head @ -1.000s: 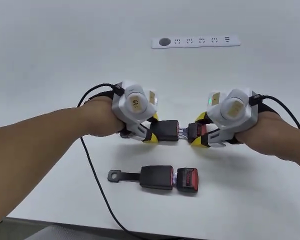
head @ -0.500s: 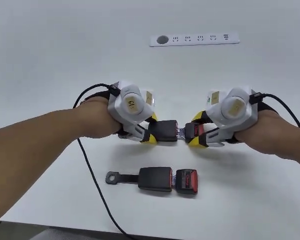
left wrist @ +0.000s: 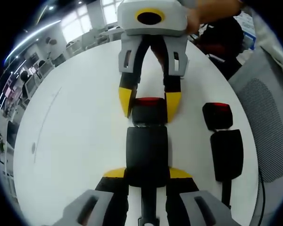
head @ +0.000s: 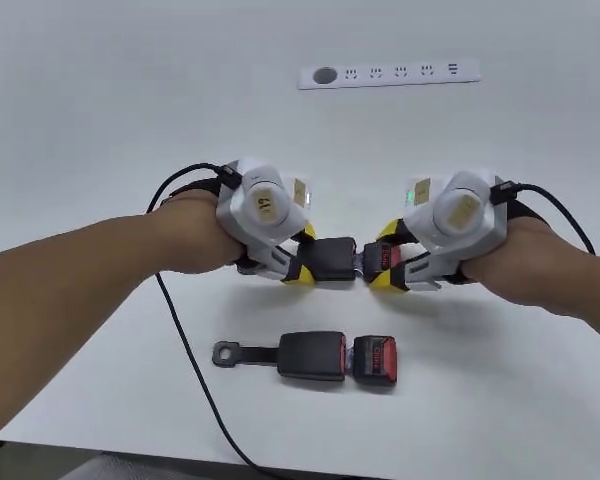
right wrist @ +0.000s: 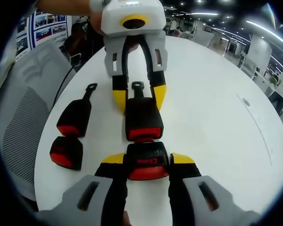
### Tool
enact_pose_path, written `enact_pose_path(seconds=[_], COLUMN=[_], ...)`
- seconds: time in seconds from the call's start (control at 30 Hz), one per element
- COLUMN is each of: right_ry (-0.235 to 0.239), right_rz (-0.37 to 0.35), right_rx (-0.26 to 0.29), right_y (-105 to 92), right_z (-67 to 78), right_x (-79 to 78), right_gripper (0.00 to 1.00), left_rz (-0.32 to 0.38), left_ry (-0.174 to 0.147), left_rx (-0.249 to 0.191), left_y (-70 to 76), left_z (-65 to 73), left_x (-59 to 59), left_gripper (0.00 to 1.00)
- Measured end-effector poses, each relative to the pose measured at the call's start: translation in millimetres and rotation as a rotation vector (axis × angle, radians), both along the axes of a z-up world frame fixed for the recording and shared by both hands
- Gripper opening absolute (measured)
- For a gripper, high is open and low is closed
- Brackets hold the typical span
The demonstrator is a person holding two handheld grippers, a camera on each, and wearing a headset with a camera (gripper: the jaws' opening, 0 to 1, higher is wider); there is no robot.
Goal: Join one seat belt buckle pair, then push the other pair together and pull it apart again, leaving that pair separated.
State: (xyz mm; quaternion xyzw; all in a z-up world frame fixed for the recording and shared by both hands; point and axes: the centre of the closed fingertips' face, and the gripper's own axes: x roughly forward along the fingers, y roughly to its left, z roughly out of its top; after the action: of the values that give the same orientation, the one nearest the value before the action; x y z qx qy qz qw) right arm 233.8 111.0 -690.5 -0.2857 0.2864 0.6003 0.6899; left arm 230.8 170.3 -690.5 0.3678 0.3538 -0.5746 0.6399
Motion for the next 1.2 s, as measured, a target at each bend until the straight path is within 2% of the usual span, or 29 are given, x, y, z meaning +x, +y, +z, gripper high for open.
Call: enact_pose_path(seconds=[0.5,1.2], right_ry=[-0.005,-0.007], right_rz=[-0.005,-0.013], right_rx=[-0.014,-0.020], right_y=[-0.6,-3.0], right_z=[0.8,1.7], right_x=[-0.5,-0.6], right_gripper=[0.32,0.33], left_rz=[-0.006,0.013], left_ry=[0.000,0.000], left_rx=[0.018,0.003], left_y=[-0.9,-1.2], left_z=[0.8,1.2], left_x=[0.4,1.5], left_gripper=[0.29,0.30])
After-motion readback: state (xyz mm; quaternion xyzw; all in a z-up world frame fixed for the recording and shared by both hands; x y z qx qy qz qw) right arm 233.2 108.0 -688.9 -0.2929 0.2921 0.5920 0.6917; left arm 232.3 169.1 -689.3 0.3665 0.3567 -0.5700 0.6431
